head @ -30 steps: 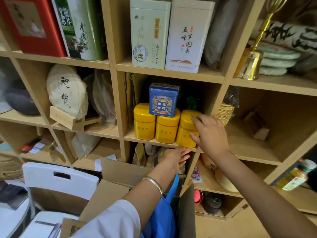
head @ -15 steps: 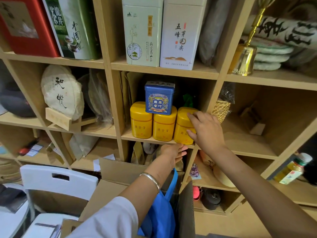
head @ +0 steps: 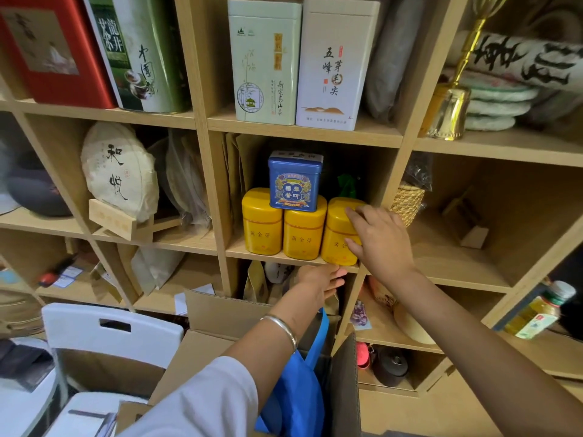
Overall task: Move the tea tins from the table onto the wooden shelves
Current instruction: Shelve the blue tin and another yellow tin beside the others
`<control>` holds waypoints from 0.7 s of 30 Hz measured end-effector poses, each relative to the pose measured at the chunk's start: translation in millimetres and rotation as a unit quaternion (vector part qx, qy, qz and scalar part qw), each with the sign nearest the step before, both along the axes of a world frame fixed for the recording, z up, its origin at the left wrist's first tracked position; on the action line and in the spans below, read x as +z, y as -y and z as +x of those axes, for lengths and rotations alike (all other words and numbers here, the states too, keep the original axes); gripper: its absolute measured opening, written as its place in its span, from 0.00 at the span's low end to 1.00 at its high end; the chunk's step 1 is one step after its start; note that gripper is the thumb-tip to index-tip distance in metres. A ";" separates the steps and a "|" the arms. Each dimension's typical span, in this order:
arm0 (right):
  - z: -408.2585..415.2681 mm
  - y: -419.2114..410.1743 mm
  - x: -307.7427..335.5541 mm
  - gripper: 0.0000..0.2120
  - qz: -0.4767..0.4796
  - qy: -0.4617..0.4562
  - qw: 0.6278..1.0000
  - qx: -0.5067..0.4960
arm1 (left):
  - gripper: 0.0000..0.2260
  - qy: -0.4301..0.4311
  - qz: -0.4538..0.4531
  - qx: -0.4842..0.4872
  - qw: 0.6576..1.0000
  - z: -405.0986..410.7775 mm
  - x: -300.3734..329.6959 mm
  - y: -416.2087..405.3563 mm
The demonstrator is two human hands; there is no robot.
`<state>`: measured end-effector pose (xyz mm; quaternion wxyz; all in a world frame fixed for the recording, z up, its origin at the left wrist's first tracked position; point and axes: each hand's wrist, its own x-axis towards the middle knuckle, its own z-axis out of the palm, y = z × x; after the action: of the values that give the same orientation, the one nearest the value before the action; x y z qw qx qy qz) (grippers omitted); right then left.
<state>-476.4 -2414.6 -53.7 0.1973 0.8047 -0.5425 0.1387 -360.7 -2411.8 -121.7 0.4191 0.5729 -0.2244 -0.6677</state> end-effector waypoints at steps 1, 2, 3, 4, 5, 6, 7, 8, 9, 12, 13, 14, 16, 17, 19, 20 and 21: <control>-0.2 0.1 1.3 0.28 0.005 -0.002 1.000 -0.001 | 0.07 0.002 0.001 -0.011 1.000 1.7 1.0 -1.6; -0.2 0.5 3.5 0.28 0.012 -0.006 1.000 -0.001 | 0.09 0.006 0.000 -0.027 1.000 3.9 3.1 -3.0; -0.3 0.8 6.1 0.29 0.019 -0.008 1.000 0.001 | 0.10 0.012 -0.004 -0.048 0.999 7.5 6.2 -5.3; -0.9 0.2 8.3 0.29 0.030 -0.003 1.000 0.005 | 0.09 0.031 -0.008 -0.072 0.997 12.8 9.6 -9.2; -1.5 -1.4 11.7 0.30 0.039 0.012 0.999 0.011 | 0.08 0.060 -0.016 -0.095 0.994 20.5 15.1 -13.7; -2.2 -3.8 15.4 0.29 0.045 0.036 0.998 0.020 | 0.08 0.093 -0.033 -0.104 0.990 31.1 19.9 -17.8; -2.3 -6.3 19.5 0.29 0.045 0.062 0.997 0.031 | 0.08 0.125 -0.066 -0.095 0.985 44.4 23.8 -20.4; -2.3 -8.1 24.4 0.27 0.040 0.087 0.995 0.042 | 0.07 0.158 -0.112 -0.078 0.978 59.7 28.2 -22.5; -2.0 -8.5 28.8 0.27 0.036 0.108 0.992 0.052 | 0.05 0.189 -0.159 -0.064 0.967 76.2 34.4 -25.3; 8.8 -2.5 44.7 0.28 0.046 0.195 0.977 0.075 | 0.04 0.256 -0.276 -0.007 0.926 122.5 63.8 -30.5; 15.3 1.5 49.3 0.29 0.060 0.235 0.967 0.079 | 0.03 0.279 -0.306 0.019 0.910 134.6 73.2 -29.8; 21.7 6.4 53.0 0.31 0.081 0.275 0.955 0.079 | 0.03 0.304 -0.333 0.046 0.891 143.4 80.5 -26.9; 34.0 15.9 57.7 0.35 0.132 0.352 0.924 0.071 | 0.09 0.360 -0.370 0.070 0.854 152.8 91.9 -19.3; 38.9 21.1 58.2 0.36 0.157 0.380 0.909 0.068 | 0.13 0.379 -0.377 0.064 0.843 153.1 95.3 -15.2; 47.0 31.0 56.3 0.39 0.196 0.412 0.887 0.067 | 0.20 0.397 -0.380 0.033 0.835 150.0 98.5 -6.2; 49.9 34.7 55.0 0.40 0.208 0.424 0.879 0.067 | 0.23 0.403 -0.381 0.012 0.832 146.7 99.1 -1.8; 52.5 37.8 53.3 0.41 0.217 0.436 0.871 0.067 | 0.25 0.412 -0.381 -0.009 0.828 143.3 99.1 1.5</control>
<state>-423.9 -2452.4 -0.4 -0.2481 0.7195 -0.5349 0.3670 -217.4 -2413.3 -22.6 0.4669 0.5876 -0.6176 -0.2351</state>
